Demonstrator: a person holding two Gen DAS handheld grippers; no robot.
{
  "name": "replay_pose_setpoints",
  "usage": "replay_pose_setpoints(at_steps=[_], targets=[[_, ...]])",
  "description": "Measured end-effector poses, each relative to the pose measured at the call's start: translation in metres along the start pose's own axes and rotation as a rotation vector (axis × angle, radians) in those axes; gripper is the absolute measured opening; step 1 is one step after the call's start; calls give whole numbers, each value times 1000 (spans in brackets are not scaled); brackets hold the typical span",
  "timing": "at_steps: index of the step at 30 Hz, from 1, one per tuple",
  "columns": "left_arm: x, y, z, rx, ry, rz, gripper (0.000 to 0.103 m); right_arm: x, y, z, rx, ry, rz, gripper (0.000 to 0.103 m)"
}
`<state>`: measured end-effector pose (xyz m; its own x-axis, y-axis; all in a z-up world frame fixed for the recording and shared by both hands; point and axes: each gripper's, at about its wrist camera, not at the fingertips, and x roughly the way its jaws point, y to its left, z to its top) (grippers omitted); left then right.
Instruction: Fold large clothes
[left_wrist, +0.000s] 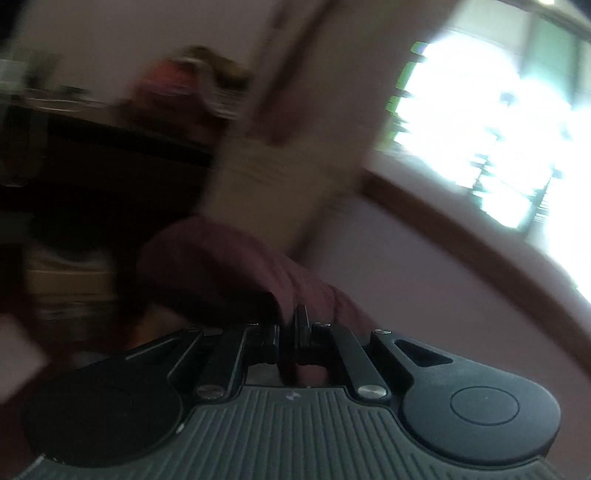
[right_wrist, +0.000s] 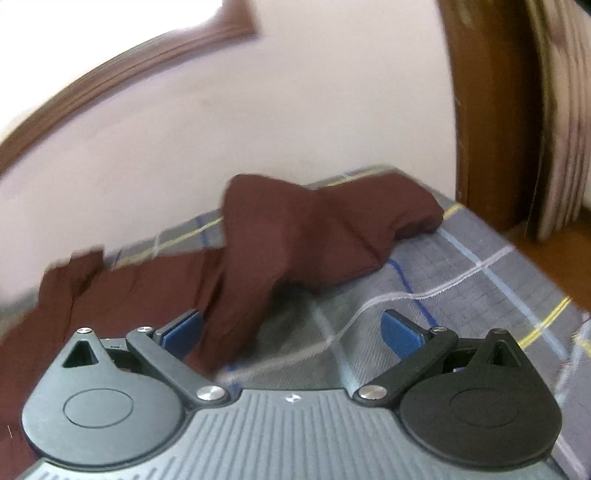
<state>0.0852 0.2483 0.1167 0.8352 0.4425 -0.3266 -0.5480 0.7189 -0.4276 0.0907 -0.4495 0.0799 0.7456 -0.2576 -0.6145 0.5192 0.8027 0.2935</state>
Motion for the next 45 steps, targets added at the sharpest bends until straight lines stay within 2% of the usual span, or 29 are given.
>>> replay_pose_setpoints(at_steps=[3,5,7,9,11,13,14,15,18,20,21,22,24,27,30,32,37,41,45], targets=[[2,36,-2,15,-18,183,6,29,-36,15,137,15,3,103],[6,56,-5,21,3,285,6,53,-58,27,175,0,-29,103],[7,70,-5,17,29,346,7,76,-77,39,188,-1,-90,103],[11,76,-5,14,66,366,8,100,-99,52,222,10,-129,103],[9,76,-7,44,53,392,10,121,-117,60,279,20,-154,103],[8,62,-12,80,42,390,20,142,-133,66,336,35,-169,103],[5,56,-15,99,34,382,32,149,-138,66,363,40,-162,103],[-2,46,-24,114,25,379,41,154,-141,67,361,9,-154,103],[-5,27,-39,158,31,335,50,168,-138,72,327,-9,-137,102],[-10,12,-51,192,41,297,50,177,-130,75,256,-10,-190,81],[-13,3,-57,208,41,284,52,180,-126,77,224,-3,-205,46],[-15,-3,-62,223,44,269,54,182,-126,79,216,8,-202,34],[-19,-11,-69,236,64,238,64,179,-133,87,264,8,-165,23],[-26,-14,-75,251,63,189,66,156,-133,104,321,-49,-74,16],[-32,-14,-79,255,39,172,78,117,-102,126,277,-120,31,11],[-33,-10,-79,239,52,149,79,91,-72,140,243,-161,108,10],[-33,2,-82,216,91,100,80,28,36,158,120,-236,317,7],[-33,13,-82,202,118,58,81,-4,134,145,39,-239,507,5],[-35,21,-83,200,123,21,82,-19,230,101,-22,-177,700,3]])
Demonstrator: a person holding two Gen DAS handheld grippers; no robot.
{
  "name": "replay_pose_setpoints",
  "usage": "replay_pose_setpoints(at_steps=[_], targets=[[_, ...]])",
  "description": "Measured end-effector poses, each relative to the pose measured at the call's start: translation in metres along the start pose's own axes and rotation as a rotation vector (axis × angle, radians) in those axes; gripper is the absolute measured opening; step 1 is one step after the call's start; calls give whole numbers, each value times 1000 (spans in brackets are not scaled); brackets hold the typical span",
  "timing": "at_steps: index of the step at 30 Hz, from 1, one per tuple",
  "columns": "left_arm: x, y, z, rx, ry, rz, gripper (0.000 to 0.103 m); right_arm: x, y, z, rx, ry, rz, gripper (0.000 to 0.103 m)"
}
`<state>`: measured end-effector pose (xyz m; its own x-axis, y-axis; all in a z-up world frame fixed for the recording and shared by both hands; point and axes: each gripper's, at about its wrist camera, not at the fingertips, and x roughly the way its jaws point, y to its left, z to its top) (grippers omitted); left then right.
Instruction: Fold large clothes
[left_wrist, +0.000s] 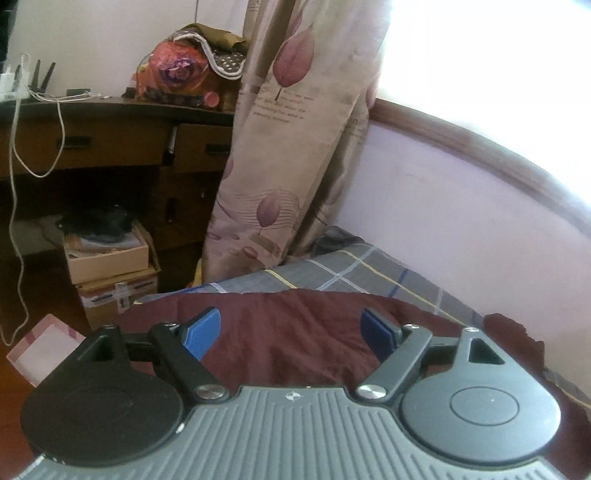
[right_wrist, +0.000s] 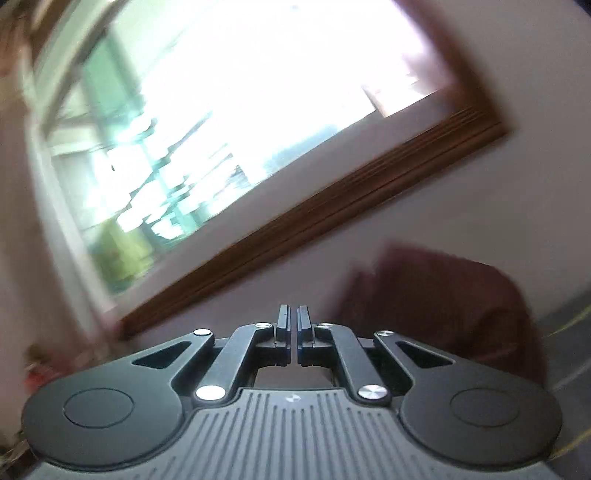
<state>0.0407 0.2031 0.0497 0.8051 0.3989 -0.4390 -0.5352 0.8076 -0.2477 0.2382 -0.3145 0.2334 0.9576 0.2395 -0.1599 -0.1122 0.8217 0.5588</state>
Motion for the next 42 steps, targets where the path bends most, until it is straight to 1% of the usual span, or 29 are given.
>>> replay_pose_setpoints(at_steps=[2,4,6,9,10,11,13,14,15,17,19,20,21,22,23,24,25,26,29,30,32,35,36,37,38,39,40,41,42], targets=[[0,2,-2,3,4,-20,85,23,37,-31,-9,50,79,3],[1,5,-4,1,10,-36,86,44,65,-62,-24,109,128,3],[3,6,-6,-9,25,-60,86,59,94,-100,-26,189,173,3],[7,5,-10,7,54,-98,87,66,110,-142,-95,268,171,4],[9,4,-11,22,61,-112,87,68,107,-151,-104,300,161,5],[10,2,-13,36,65,-123,88,69,95,-155,-75,319,139,5],[12,-2,-17,54,76,-147,89,66,66,-166,5,360,54,10],[13,-4,-20,58,82,-167,89,64,50,-173,43,369,-4,12],[14,-6,-22,61,87,-184,90,62,30,-180,101,380,-52,16],[17,-16,-27,87,112,-220,93,64,-5,-190,221,411,-119,23],[20,-26,-34,118,139,-248,94,68,-22,-200,281,427,-186,42],[20,-30,-37,136,148,-260,94,72,-27,-203,294,430,-203,44],[20,-35,-40,155,155,-269,95,76,-29,-203,304,423,-217,50],[20,-39,-42,172,162,-274,96,77,-35,-204,340,408,-221,61],[21,-43,-44,184,171,-276,96,75,-47,-205,408,394,-223,69],[21,-46,-46,188,178,-283,96,78,-53,-207,491,385,-248,78],[22,-48,-47,188,183,-293,96,75,-66,-205,563,375,-267,78],[22,-50,-48,187,188,-303,97,79,-66,-208,597,363,-265,78],[26,-54,-53,187,210,-312,100,93,-56,-212,573,293,-289,81],[28,-56,-54,186,222,-315,100,101,-57,-215,562,284,-311,82],[32,-56,-57,176,246,-325,100,115,-58,-223,543,282,-385,82],[35,-55,-60,179,254,-324,100,135,-58,-233,507,240,-489,81],[37,-55,-60,184,256,-321,100,137,-60,-237,502,210,-501,82],[38,-54,-61,188,258,-316,100,136,-60,-240,484,181,-492,81],[40,-53,-60,189,259,-311,100,140,-61,-242,455,172,-486,76],[41,-52,-60,187,261,-307,100,145,-62,-243,423,182,-482,43],[42,-51,-59,184,262,-305,100,149,-64,-243,398,205,-468,22],[42,-48,-57,178,258,-305,100,150,-68,-241,388,220,-443,21],[41,-46,-55,175,252,-302,100,147,-69,-237,374,215,-420,16]])
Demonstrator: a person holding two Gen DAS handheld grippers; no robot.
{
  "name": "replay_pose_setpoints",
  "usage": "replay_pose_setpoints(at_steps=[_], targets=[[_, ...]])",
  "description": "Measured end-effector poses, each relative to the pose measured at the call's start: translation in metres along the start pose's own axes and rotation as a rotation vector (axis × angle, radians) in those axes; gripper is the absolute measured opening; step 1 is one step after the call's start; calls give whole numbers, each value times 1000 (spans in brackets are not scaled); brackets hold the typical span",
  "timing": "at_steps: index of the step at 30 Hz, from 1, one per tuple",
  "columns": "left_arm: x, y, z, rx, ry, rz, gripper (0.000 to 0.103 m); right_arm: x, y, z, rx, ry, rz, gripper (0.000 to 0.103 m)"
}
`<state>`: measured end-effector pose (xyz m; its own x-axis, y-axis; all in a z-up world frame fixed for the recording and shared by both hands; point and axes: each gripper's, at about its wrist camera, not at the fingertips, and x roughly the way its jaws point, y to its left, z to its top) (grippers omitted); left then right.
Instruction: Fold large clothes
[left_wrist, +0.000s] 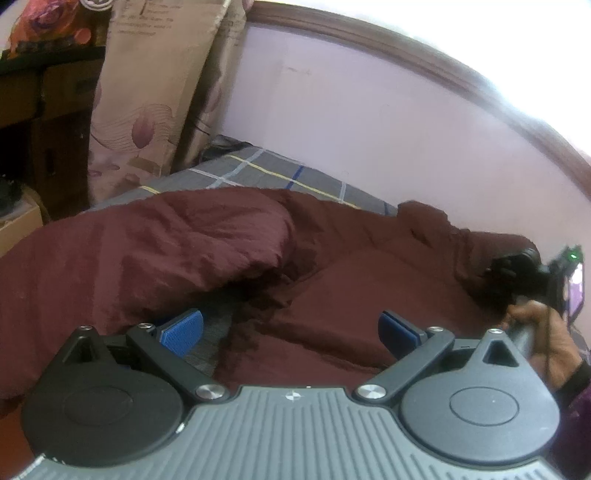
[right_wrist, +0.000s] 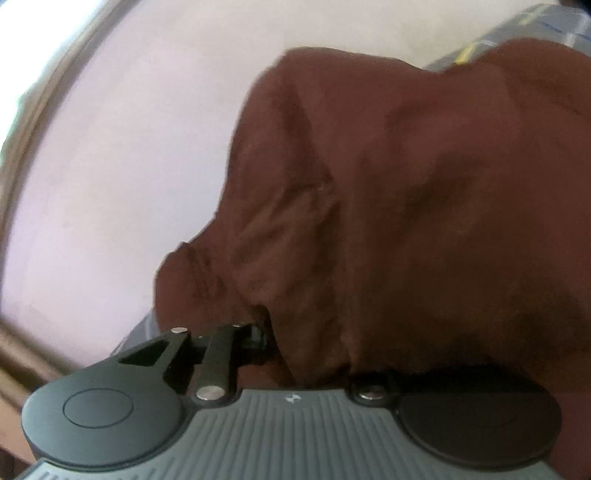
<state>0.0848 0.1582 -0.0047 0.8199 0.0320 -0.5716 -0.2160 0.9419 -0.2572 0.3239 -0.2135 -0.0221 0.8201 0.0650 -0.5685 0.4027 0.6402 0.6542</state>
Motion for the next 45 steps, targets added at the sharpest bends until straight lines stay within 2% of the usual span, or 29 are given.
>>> replay_pose_setpoints(at_steps=[2,4,7,10,14,17,21,23,24,25,26,27,28,30,32,35,38,41,43,45], targets=[[-3,5,2,-2,-12,9,100,-15,5,4,-32,-13,57,15],[-5,9,3,-7,-18,15,100,-36,16,2,-49,2,162,14],[-9,16,5,-20,-26,29,100,-64,43,-13,-130,43,293,15],[-14,25,4,-44,-30,42,100,-68,54,-34,-124,131,359,15],[-21,41,3,-89,-26,46,100,-44,41,-72,-102,269,325,15],[-25,55,3,-137,-29,57,101,-29,17,-94,-11,395,269,15],[-27,79,2,-239,-33,91,102,-26,7,-100,-26,406,258,18],[-31,94,1,-311,-46,99,103,-23,16,-94,1,444,251,22],[-33,101,0,-341,-50,105,103,-22,23,-93,14,470,245,29],[-35,107,0,-377,-55,113,103,-29,28,-94,-3,484,245,42],[-37,115,-2,-427,-63,115,103,-37,38,-94,-55,484,255,50],[-39,122,-4,-470,-73,115,103,-51,45,-98,-140,464,270,66],[-40,128,-6,-506,-87,121,103,-68,51,-104,-243,424,279,72],[-41,139,-13,-582,-103,160,103,-102,56,-122,-444,354,287,72],[-36,149,-20,-655,-78,155,103,-125,55,-135,-564,322,298,72],[-32,159,-32,-770,-47,103,103,-145,41,-144,-599,321,333,72],[-31,160,-36,-796,-36,55,103,-147,35,-142,-585,333,339,72],[-31,166,-46,-909,-11,-37,103,-147,36,-139,-566,328,323,72],[-29,163,-50,-918,12,-88,103,-148,28,-137,-543,337,323,72],[-22,161,-51,-896,27,-90,103,-149,21,-137,-522,341,326,72]])
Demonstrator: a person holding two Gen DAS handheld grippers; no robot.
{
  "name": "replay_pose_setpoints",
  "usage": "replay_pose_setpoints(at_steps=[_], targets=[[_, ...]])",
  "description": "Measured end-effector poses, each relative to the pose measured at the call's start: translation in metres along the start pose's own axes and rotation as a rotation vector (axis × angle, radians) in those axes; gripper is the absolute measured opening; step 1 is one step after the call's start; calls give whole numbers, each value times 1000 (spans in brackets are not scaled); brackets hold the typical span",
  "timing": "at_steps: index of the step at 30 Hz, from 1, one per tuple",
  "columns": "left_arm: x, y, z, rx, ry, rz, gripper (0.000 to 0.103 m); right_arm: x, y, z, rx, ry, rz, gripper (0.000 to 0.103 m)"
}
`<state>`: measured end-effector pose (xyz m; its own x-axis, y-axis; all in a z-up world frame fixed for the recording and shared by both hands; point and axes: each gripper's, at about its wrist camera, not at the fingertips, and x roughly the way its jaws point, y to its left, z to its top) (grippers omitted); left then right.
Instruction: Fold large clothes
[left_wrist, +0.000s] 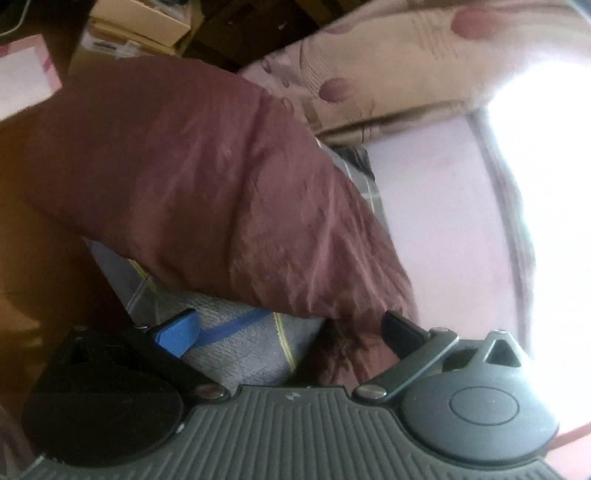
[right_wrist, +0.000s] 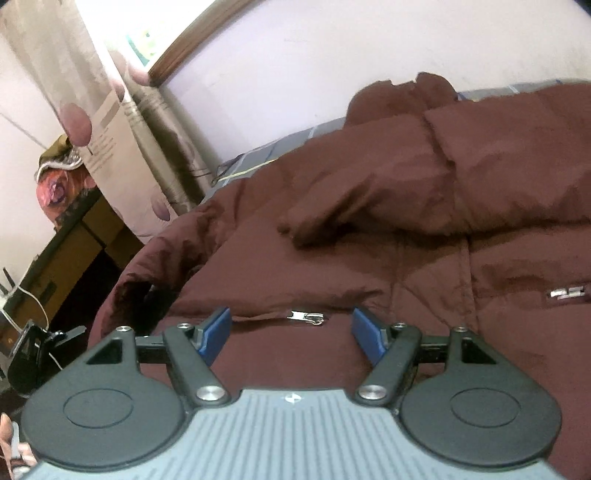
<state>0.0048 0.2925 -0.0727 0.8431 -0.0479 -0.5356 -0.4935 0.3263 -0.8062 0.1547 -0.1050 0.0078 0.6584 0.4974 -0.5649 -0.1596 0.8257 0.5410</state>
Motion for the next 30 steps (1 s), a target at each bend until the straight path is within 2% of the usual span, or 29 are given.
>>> replay_pose_setpoints(at_steps=[4,7,10,12,13,14,15,19,23,25,28,30], targets=[[9,23,5,-102,15,32,102,1,-1,-3,-2,3,-2,73],[5,34,17,-134,-58,66,99,0,-2,-3,-7,8,-2,73],[-4,28,31,-65,-159,82,79,-2,-5,-5,-8,15,-3,74],[-4,20,42,3,-184,122,47,-4,-6,-6,-5,12,-1,74],[-3,16,46,35,-196,131,40,-4,-6,-7,-2,12,-1,74],[-2,9,51,74,-210,133,27,-4,-7,-7,2,10,0,74],[-2,3,55,102,-216,130,21,-5,-7,-7,5,9,1,74],[-13,-39,57,257,-325,110,13,-10,-6,-6,10,14,2,74],[-24,-103,52,434,-428,-1,9,-23,-9,-3,29,-3,15,75],[-25,-141,45,497,-454,-69,9,-36,-15,0,40,-31,18,75],[-21,-208,26,591,-444,-201,9,-60,-26,6,55,-93,9,75],[-16,-254,2,666,-416,-298,9,-79,-36,10,68,-138,-1,75]])
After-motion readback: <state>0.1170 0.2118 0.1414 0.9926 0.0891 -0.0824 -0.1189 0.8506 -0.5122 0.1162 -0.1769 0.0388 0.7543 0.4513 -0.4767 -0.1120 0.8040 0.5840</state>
